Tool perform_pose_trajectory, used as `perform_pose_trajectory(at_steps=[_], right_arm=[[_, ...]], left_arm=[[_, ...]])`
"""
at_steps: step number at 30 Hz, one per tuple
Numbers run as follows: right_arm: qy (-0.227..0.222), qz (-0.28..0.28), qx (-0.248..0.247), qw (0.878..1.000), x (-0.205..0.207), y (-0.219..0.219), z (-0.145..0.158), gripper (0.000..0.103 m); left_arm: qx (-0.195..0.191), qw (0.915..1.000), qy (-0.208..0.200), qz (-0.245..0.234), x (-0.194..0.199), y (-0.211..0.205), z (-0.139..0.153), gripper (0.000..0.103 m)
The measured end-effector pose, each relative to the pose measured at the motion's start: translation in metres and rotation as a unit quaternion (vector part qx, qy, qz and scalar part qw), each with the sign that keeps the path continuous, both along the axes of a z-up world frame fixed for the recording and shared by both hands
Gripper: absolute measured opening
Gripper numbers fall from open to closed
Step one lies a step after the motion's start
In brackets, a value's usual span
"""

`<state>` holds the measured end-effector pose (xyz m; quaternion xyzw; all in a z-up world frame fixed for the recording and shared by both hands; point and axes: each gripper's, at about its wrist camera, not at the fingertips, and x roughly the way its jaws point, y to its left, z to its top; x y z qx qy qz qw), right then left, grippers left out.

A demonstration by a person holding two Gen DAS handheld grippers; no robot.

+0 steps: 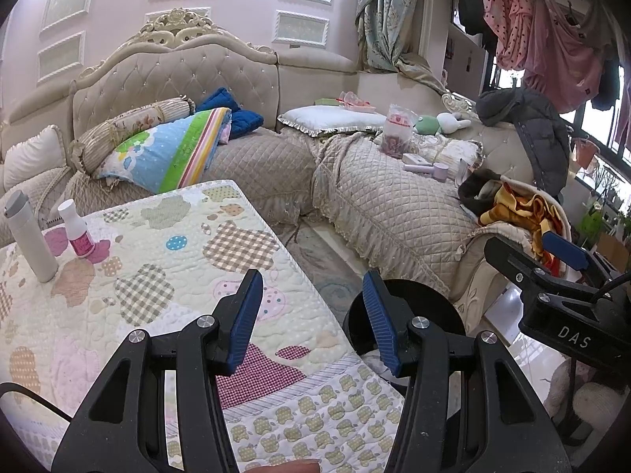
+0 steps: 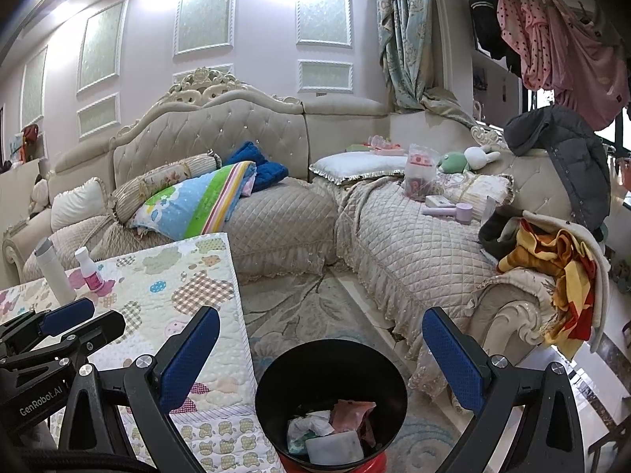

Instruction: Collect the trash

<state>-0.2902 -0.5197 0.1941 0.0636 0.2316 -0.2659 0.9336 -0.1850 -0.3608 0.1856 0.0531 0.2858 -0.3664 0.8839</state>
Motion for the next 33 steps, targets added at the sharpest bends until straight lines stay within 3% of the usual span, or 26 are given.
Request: perform_pose_trajectory(at_steps=[33], right_arm=[[0.01,-0.002,0.006,1.0,-0.0013,-0.0074,-0.0084,0.102]], left_arm=[[0.004,1.0,0.003,-0.003,-0.0005,-0.0015,-0.0072,0.051]])
